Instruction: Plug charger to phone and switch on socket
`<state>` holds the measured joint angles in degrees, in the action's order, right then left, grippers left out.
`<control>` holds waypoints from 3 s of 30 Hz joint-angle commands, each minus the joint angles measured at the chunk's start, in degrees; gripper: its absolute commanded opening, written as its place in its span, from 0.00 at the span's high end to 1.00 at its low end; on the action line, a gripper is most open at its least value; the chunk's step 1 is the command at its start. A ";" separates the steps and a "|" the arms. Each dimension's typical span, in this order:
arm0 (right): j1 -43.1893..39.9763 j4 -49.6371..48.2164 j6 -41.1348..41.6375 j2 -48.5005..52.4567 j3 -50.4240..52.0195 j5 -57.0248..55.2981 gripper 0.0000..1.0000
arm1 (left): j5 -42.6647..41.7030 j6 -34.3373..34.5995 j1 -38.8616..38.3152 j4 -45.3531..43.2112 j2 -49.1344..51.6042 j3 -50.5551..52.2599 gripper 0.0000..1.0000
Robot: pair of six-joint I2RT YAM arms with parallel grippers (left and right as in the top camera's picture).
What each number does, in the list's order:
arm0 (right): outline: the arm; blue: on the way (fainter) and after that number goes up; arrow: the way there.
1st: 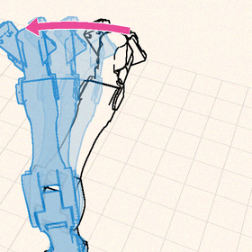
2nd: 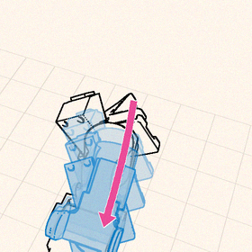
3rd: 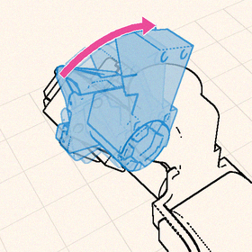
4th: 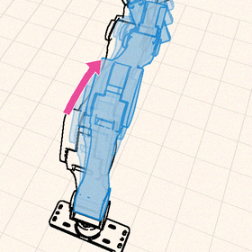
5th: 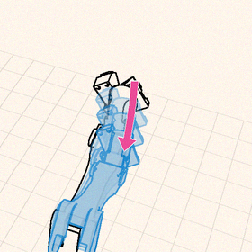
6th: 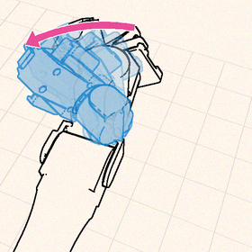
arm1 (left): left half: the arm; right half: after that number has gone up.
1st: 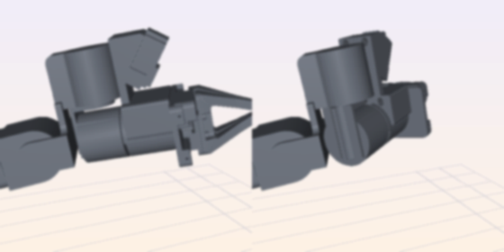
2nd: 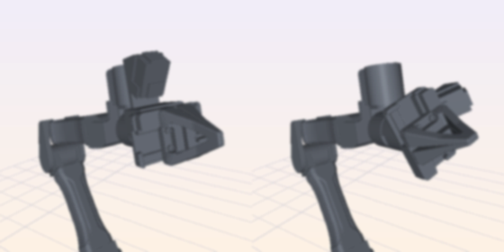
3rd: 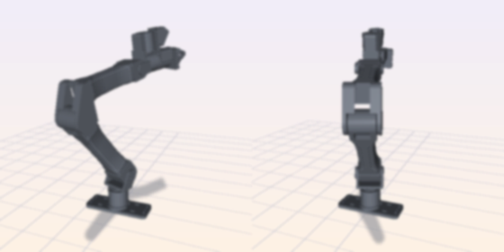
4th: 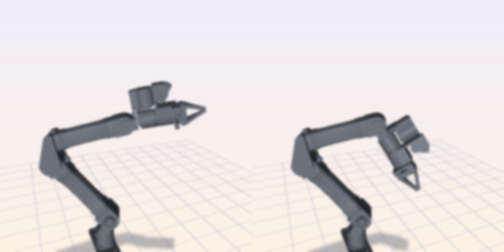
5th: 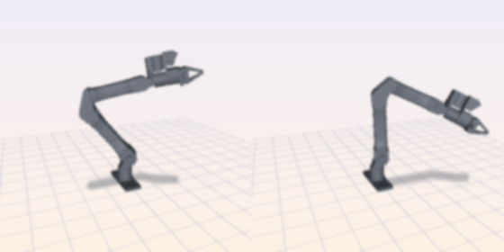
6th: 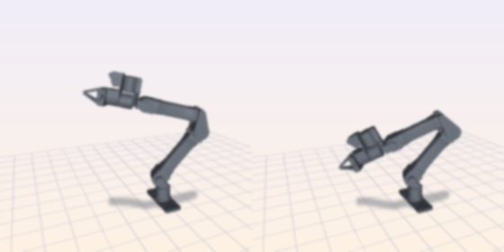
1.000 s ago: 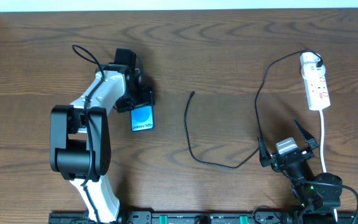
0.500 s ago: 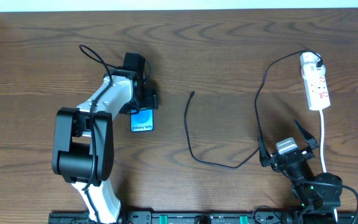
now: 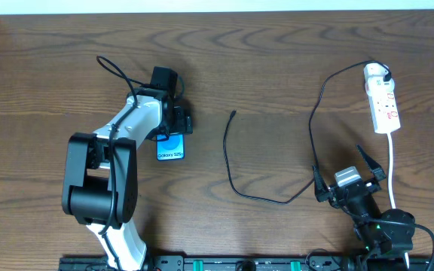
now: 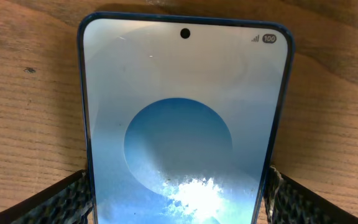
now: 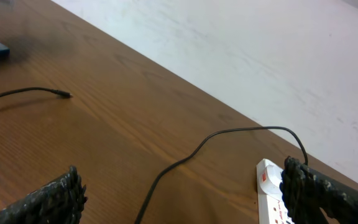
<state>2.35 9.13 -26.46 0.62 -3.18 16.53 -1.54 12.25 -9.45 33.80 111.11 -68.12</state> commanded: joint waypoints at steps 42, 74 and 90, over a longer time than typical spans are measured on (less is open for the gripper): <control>0.33 -0.07 -0.20 -0.31 0.31 0.11 0.01 | 0.59 0.57 0.26 13.73 -9.38 -7.37 0.23; 0.33 -0.07 -0.20 -0.31 0.31 0.11 0.01 | -1.07 1.64 0.24 6.40 1.75 -1.31 0.08; 0.33 -0.07 -0.20 -0.31 0.31 0.11 0.01 | -2.49 2.10 0.24 5.18 1.75 1.51 0.03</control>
<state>2.35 9.13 -26.46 0.62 -3.18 16.51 -3.33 13.74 -9.43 39.42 111.09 -69.14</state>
